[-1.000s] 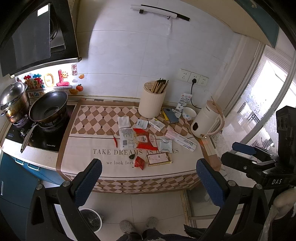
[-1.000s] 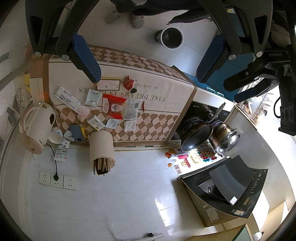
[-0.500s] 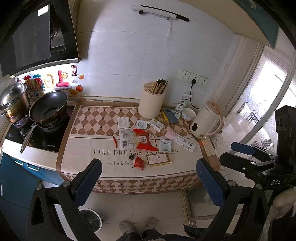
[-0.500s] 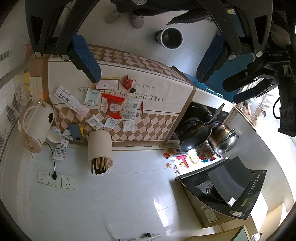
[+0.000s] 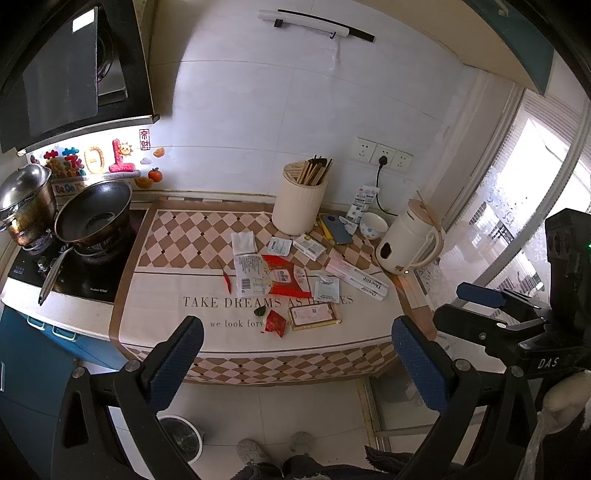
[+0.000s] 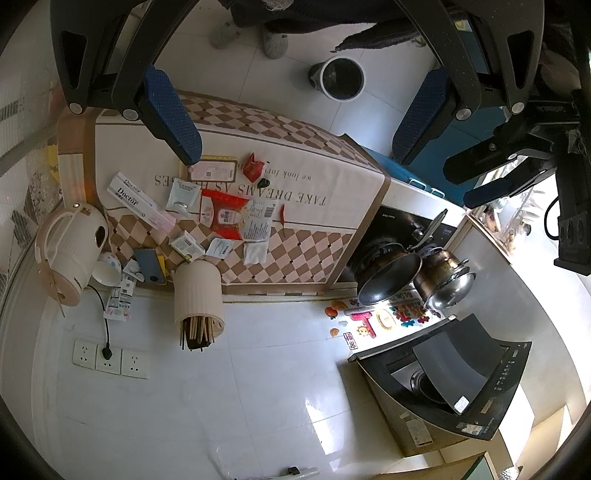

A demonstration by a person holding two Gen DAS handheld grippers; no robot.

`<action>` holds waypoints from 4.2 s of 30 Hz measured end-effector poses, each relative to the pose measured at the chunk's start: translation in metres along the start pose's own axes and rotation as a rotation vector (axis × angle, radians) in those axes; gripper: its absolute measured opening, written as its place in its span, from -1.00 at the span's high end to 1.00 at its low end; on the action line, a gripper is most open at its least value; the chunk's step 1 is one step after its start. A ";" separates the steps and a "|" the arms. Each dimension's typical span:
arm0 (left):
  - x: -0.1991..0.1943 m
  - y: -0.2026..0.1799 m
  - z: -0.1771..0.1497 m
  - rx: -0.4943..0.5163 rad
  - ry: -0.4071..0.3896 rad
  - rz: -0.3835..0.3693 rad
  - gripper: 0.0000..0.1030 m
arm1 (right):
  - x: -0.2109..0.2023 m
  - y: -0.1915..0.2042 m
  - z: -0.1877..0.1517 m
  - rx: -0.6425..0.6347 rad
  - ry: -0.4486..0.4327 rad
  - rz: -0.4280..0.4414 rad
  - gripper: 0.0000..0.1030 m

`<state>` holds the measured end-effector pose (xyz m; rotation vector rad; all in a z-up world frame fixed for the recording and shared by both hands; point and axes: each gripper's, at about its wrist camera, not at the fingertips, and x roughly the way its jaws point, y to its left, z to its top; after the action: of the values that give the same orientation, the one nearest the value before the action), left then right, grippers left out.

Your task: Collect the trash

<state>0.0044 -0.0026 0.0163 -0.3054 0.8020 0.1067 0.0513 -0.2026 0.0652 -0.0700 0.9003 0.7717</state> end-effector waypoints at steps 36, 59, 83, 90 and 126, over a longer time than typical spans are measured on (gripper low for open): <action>0.342 0.047 -0.045 -0.347 0.489 0.377 -1.00 | 0.212 -0.231 0.029 0.119 0.293 -0.417 -1.00; 0.487 -0.005 -0.090 -1.245 0.664 0.283 -0.52 | 0.398 -0.396 0.008 0.007 0.631 -0.381 -0.29; 0.482 -0.068 -0.058 -0.379 0.669 0.502 -0.08 | 0.405 -0.436 -0.028 -0.035 0.674 -0.326 -0.26; 0.458 -0.091 -0.027 -0.318 0.594 0.547 -0.08 | 0.402 -0.423 -0.030 -0.035 0.622 -0.327 -0.08; 0.164 0.153 -0.123 -0.657 0.181 0.830 -0.08 | 0.358 -0.063 -0.024 -0.268 0.400 0.045 0.03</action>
<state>0.0014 0.1012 -0.2172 -0.5889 1.0206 1.1499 0.2088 -0.0518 -0.2259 -0.4541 1.1739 0.9356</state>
